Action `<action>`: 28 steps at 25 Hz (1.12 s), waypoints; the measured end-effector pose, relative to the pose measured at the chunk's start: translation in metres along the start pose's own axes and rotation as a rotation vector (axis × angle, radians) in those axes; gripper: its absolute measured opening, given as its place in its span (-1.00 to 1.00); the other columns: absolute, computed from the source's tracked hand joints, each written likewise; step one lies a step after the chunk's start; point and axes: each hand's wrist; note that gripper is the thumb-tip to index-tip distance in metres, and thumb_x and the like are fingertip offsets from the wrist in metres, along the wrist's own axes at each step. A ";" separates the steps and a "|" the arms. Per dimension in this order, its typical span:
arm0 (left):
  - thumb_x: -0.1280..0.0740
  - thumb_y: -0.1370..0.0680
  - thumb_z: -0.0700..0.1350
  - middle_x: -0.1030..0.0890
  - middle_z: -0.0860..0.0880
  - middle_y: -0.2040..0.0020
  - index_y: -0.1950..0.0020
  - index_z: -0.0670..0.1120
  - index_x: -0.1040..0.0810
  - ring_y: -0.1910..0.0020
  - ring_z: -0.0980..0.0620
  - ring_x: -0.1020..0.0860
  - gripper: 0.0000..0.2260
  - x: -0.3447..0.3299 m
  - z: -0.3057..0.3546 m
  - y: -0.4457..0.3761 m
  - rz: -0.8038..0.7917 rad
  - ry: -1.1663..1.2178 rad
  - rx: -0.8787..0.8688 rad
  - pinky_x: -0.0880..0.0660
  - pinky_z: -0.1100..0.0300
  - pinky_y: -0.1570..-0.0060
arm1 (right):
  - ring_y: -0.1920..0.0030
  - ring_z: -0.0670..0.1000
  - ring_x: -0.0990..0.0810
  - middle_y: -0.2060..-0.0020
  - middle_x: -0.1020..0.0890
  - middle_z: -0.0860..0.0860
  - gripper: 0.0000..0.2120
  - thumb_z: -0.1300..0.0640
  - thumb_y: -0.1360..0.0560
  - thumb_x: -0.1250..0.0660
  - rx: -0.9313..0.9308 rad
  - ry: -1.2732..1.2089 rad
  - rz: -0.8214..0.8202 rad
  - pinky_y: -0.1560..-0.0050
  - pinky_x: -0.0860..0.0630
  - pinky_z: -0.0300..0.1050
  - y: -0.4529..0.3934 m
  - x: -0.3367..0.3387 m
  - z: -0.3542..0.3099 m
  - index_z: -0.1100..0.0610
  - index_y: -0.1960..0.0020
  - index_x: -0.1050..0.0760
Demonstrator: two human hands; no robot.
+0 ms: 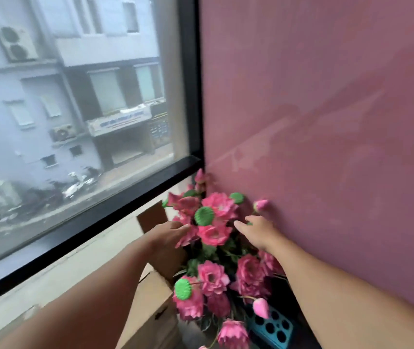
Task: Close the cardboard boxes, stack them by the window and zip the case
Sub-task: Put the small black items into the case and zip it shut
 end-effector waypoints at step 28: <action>-0.13 -0.61 0.30 -0.59 -0.01 -0.22 -0.19 -0.02 -0.56 -0.21 -0.05 -0.54 -0.54 -0.498 0.659 0.083 -0.953 -0.657 -1.320 -0.41 0.14 -0.11 | -0.25 0.19 -0.58 -0.20 -0.64 0.18 -0.46 -0.29 -0.61 -0.14 -1.314 -0.439 0.852 -0.23 -0.49 -0.04 0.425 0.221 0.501 0.12 -0.19 -0.62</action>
Point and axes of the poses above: each hand's wrist, its own y-axis away from the middle knuckle, its own x-axis out of the back of the hand, z = x × y
